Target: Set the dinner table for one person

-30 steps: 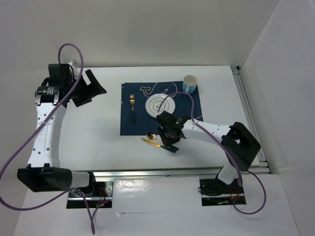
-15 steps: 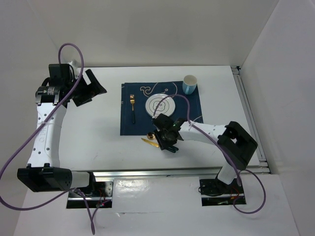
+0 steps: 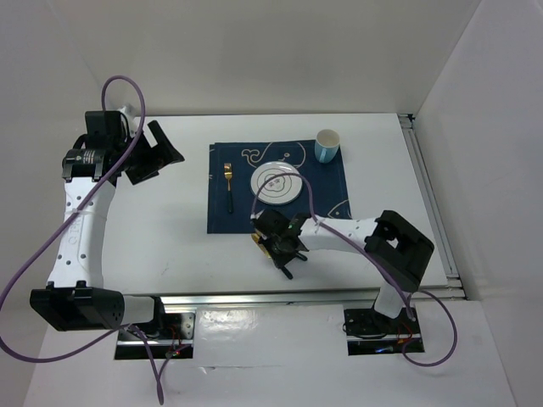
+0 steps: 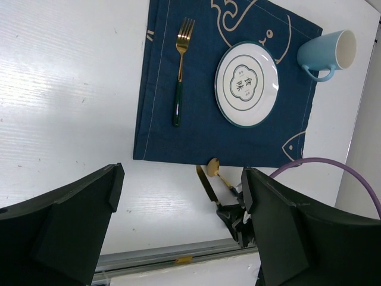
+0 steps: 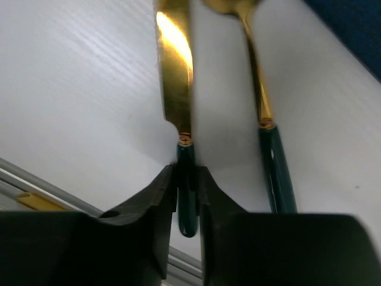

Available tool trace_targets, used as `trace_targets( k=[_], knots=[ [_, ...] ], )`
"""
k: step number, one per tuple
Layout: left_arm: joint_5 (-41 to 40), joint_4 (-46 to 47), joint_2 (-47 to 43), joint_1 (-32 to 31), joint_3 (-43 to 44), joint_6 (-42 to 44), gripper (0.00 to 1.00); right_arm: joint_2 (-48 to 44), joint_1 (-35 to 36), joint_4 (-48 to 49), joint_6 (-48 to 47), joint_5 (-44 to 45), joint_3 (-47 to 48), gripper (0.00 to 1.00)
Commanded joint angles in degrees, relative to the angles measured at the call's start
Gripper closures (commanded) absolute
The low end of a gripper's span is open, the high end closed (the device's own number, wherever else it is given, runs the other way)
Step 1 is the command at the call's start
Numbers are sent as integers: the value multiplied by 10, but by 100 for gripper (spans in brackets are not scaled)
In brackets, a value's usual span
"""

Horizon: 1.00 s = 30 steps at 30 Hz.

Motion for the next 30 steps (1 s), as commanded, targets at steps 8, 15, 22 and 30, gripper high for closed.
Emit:
trace_targets(
  k=[8, 15, 22, 30],
  knots=[
    [-2, 18, -8, -2, 7, -6, 0, -78, 28, -65, -67, -50, 70, 100],
    [4, 24, 2, -2, 13, -11, 0, -86, -58, -108, 8, 32, 144, 100],
    [-2, 16, 8, -2, 28, 1, 0, -35, -202, -79, 78, 27, 172, 100],
    [-2, 16, 19, -2, 34, 1, 0, 16, -303, -21, 34, 11, 167, 100]
  ],
)
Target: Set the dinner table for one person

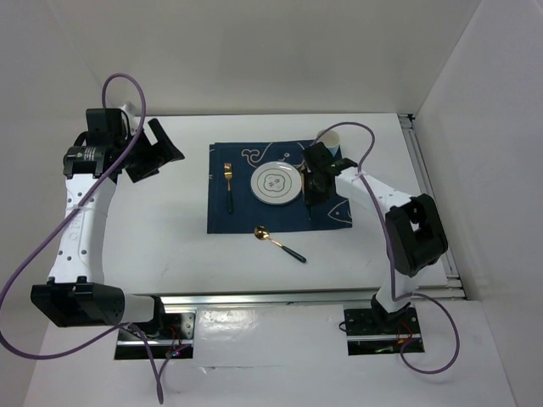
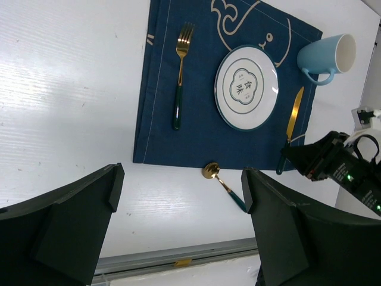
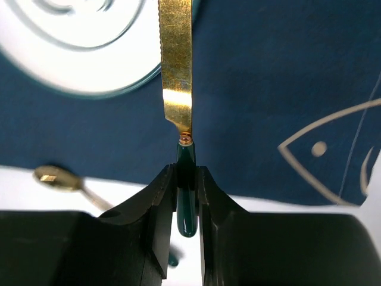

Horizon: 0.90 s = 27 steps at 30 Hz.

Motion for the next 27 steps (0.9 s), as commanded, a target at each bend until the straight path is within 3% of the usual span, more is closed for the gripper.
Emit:
trace_targets(
  k=[1, 11, 15, 16, 22, 25, 27],
  knots=[
    [0, 14, 6, -2, 25, 2, 0, 33, -27, 48, -18, -8, 18, 100],
    [0, 20, 11, -2, 9, 7, 0, 140, -52, 61, -61, 18, 72, 99],
    [-6, 20, 11, -2, 9, 7, 0, 145, -52, 51, -66, 24, 87, 70],
    [-6, 20, 11, -2, 9, 7, 0, 136, -52, 51, -61, 24, 87, 56],
    [-6, 20, 11, -2, 20, 7, 0, 53, -47, 28, -61, 35, 59, 54],
    [-6, 20, 11, -2, 20, 7, 0, -9, -23, 40, -94, -6, 15, 53],
    [-6, 20, 11, -2, 20, 7, 0, -47, 14, 52, -119, -64, -13, 37]
  ],
)
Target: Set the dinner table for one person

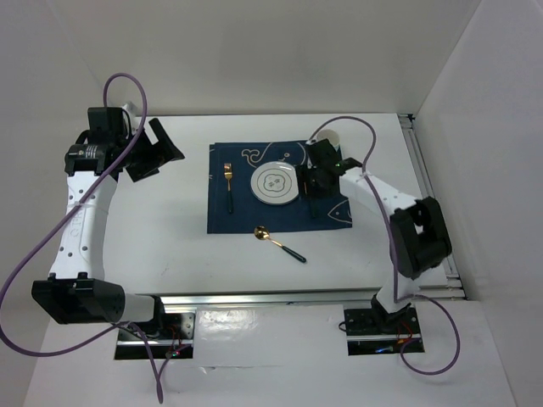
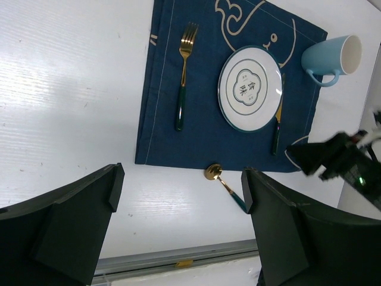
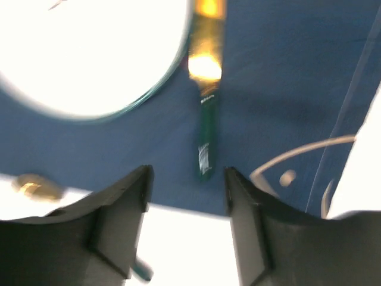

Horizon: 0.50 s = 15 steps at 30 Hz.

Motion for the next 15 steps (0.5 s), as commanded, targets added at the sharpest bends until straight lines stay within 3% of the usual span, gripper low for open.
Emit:
trace_targets(
  k=[1, 3, 12, 15],
  knots=[
    [-2, 18, 0, -2, 15, 6, 0, -85, 68, 29, -52, -62, -59, 29],
    [3, 18, 0, -2, 10, 6, 0, -96, 121, 36, -58, -54, -86, 22],
    [8, 18, -5, -7, -1, 6, 0, -74, 187, 53, -52, -91, -165, 22],
    [8, 18, -5, -7, -1, 6, 0, -60, 213, 59, -47, -67, -178, 28]
  ],
)
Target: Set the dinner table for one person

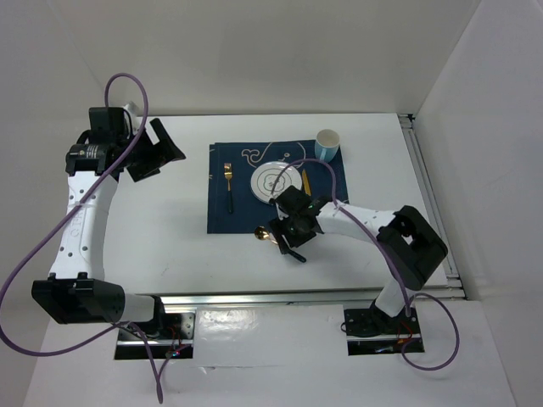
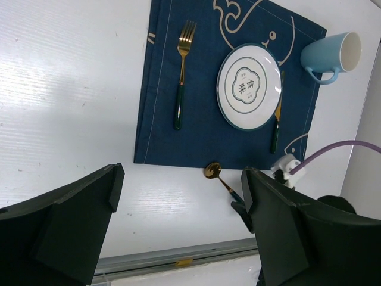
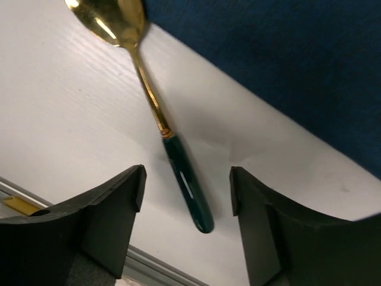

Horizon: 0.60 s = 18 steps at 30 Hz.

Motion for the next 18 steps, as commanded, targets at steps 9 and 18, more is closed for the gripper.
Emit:
trace_targets(
  k=[9, 18],
  knots=[
    [8, 18, -5, -3, -1, 6, 0, 28, 100, 13, 15, 80, -14, 70],
    [8, 18, -10, -3, -1, 6, 0, -75, 126, -104, 32, 234, 74, 100]
  ],
)
